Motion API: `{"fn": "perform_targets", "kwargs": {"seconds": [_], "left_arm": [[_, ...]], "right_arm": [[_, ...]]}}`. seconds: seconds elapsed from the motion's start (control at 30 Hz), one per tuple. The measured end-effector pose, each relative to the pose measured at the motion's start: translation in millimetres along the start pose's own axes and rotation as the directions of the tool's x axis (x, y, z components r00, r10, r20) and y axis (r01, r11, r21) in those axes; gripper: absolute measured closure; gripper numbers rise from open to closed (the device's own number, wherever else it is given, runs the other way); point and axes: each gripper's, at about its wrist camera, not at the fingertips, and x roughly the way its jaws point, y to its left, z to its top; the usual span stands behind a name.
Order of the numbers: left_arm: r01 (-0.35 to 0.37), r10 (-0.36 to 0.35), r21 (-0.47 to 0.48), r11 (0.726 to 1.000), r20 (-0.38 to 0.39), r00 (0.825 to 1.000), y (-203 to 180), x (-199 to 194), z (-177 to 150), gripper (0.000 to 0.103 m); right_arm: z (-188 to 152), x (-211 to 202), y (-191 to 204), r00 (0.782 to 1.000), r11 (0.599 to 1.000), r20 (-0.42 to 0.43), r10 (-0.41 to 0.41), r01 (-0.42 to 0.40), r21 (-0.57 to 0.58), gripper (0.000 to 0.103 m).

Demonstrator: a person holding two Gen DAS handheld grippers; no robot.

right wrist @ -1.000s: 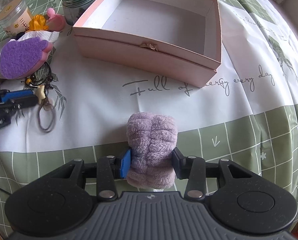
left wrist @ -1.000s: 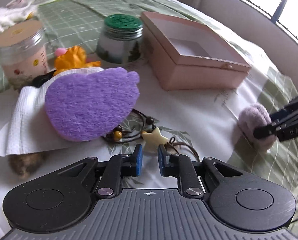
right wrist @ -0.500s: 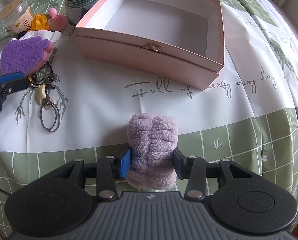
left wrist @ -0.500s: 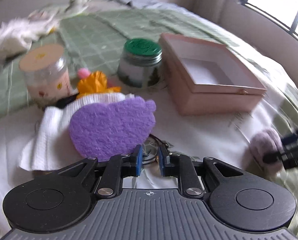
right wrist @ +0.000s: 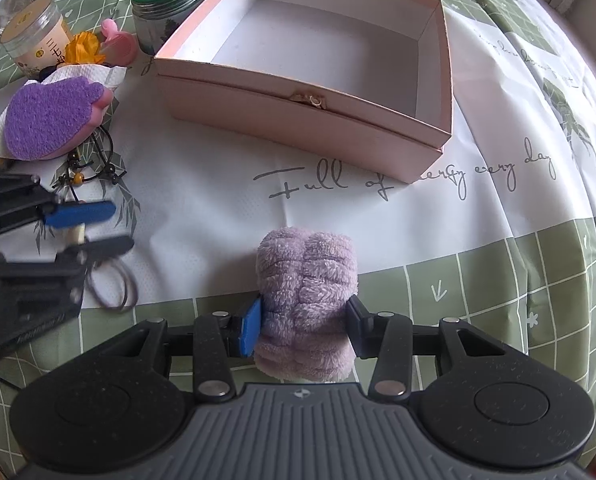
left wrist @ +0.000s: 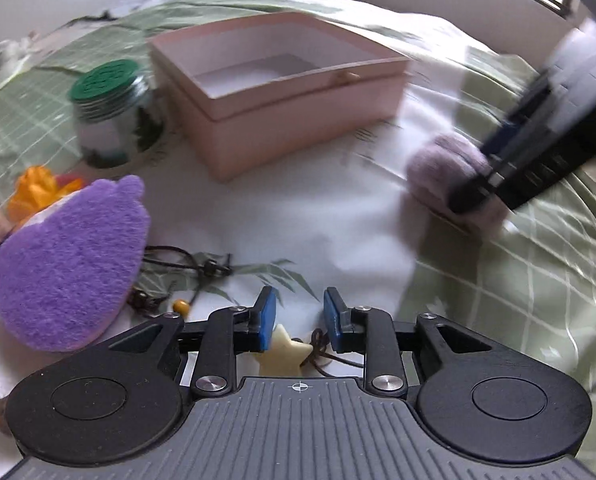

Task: Organize soft objects

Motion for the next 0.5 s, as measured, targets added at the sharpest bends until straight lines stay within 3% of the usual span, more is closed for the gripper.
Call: {"fn": "perform_targets", "kwargs": {"seconds": [0.13, 0.23, 0.3, 0.4, 0.5], "left_arm": [[-0.010, 0.010, 0.050, 0.999, -0.008, 1.000, 1.7, -9.2, -0.8, 0.073], [-0.086, 0.088, -0.062, 0.994, 0.030, 0.996, 14.5, -25.9, 0.6, 0.074], [-0.105, 0.114, -0.227, 0.968, 0.027, 0.993, 31.0, -35.0, -0.3, 0.075], [-0.069, 0.091, -0.419, 0.905, 0.032, 0.995, 50.5, -43.0, -4.1, 0.075], [0.006, 0.028, -0.527, 0.850, 0.058, 0.998, 56.2, -47.3, -9.6, 0.075]], "right_arm": [[0.1, -0.3, 0.3, 1.000, 1.000, 0.003, -0.005, 0.005, -0.002, 0.059], [-0.1, -0.7, -0.1, 1.000, 1.000, 0.008, -0.006, 0.006, 0.002, 0.059], [-0.1, -0.8, -0.3, 1.000, 1.000, 0.010, -0.005, 0.005, 0.003, 0.059], [-0.5, -2.0, 0.0, 1.000, 1.000, 0.013, -0.005, 0.005, 0.003, 0.059], [-0.8, -3.8, -0.5, 1.000, 1.000, 0.020, -0.004, 0.004, 0.006, 0.059]]}}
